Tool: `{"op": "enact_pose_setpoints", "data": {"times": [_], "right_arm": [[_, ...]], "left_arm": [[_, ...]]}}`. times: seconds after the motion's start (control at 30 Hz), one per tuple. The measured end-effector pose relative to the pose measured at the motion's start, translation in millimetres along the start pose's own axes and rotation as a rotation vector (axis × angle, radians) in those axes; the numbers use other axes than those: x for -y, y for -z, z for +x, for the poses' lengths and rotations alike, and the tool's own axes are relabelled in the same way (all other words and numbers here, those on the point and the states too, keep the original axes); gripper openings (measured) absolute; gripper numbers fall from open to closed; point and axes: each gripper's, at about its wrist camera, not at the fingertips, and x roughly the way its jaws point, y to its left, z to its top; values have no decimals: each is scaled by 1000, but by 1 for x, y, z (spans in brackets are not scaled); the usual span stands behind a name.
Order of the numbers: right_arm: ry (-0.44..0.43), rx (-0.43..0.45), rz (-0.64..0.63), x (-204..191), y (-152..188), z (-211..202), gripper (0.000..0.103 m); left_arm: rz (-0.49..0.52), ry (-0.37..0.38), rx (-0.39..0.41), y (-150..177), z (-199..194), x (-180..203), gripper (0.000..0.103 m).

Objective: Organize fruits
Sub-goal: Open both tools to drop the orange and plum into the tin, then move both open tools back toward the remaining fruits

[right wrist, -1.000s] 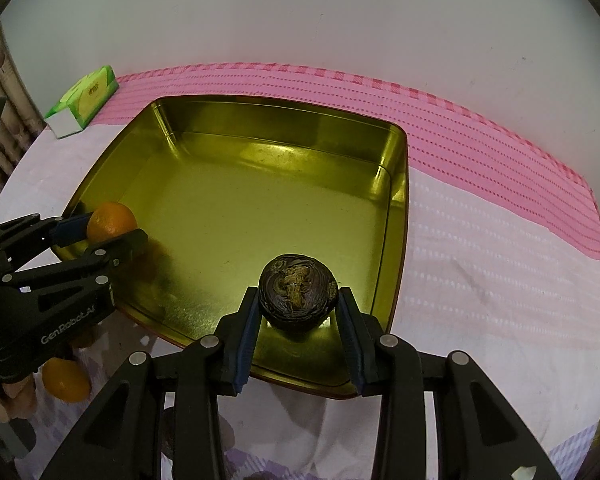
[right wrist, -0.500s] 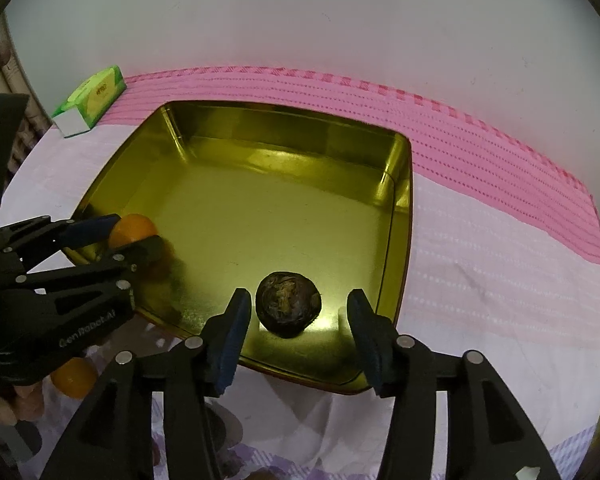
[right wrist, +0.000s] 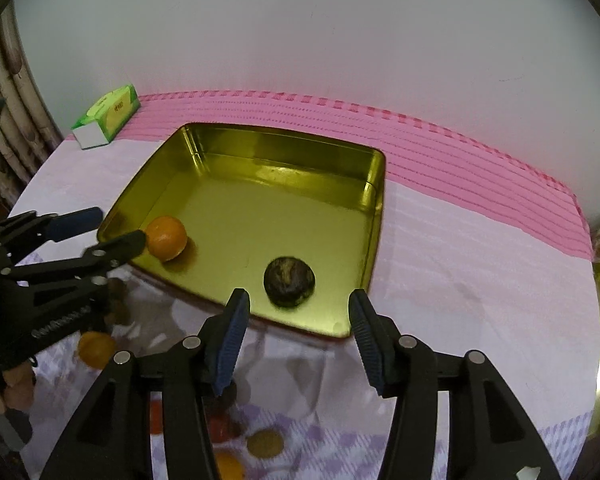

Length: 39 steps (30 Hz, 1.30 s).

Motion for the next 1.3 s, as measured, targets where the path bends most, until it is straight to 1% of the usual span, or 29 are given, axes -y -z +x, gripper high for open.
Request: {"op": "enact_pose_setpoints", "data": {"times": [0.17, 0.4, 0.63, 0.77, 0.93, 1.3], "right_arm": [[7, 3, 9, 4, 23, -21, 49], [-9, -14, 20, 0, 63, -42, 49], [-41, -39, 19, -12, 108, -56, 49], [-59, -65, 14, -21, 123, -52, 49], [-69, -87, -10, -31, 131, -46, 49], [-82, -139, -24, -42, 131, -22, 49]], "left_arm": [[-22, -15, -1, 22, -24, -11, 56], [-49, -48, -17, 67, -49, -23, 56], [-109, -48, -58, 116, -56, -34, 56], [-118, -46, -81, 139, -55, -33, 56], [-120, -42, -83, 143, -53, -30, 56], [-113, -21, -109, 143, -40, -25, 56]]}}
